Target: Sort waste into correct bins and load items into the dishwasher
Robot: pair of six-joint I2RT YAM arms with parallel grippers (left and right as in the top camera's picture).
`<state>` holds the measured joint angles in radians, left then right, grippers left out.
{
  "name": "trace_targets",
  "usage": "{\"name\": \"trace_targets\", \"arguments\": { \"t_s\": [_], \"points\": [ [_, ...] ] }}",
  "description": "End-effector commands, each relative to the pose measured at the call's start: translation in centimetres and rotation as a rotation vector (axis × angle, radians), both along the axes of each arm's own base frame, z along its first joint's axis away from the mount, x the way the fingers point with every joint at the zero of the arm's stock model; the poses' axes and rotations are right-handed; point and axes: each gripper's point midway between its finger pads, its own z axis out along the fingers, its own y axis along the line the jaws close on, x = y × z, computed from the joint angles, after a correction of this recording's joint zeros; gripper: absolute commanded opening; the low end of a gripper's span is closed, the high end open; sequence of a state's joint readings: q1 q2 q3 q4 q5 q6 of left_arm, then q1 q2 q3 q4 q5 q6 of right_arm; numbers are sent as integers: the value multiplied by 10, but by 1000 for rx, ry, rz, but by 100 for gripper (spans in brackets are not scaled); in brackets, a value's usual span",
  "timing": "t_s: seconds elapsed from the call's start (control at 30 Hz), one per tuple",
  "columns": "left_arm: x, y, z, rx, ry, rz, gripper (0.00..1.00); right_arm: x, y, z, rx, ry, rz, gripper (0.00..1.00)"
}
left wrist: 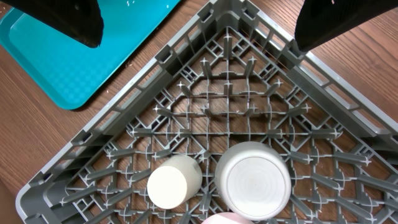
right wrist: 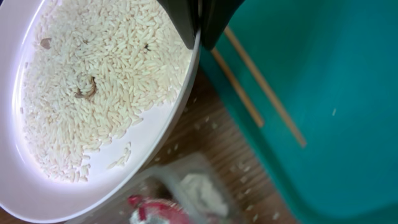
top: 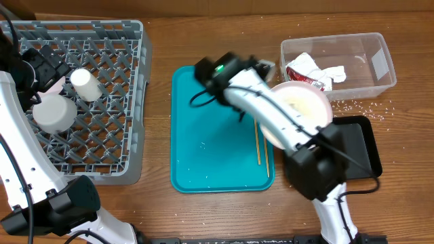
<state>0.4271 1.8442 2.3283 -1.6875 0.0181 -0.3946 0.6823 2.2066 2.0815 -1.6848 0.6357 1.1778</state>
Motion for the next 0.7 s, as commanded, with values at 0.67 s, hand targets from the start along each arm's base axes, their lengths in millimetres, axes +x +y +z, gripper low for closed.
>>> {"name": "trace_targets", "arguments": {
  "t_s": [0.67],
  "points": [
    [0, -1, -1, -9, 1, 18, 100, 40, -138, 38, 443, -106, -529, 3]
  ]
}}
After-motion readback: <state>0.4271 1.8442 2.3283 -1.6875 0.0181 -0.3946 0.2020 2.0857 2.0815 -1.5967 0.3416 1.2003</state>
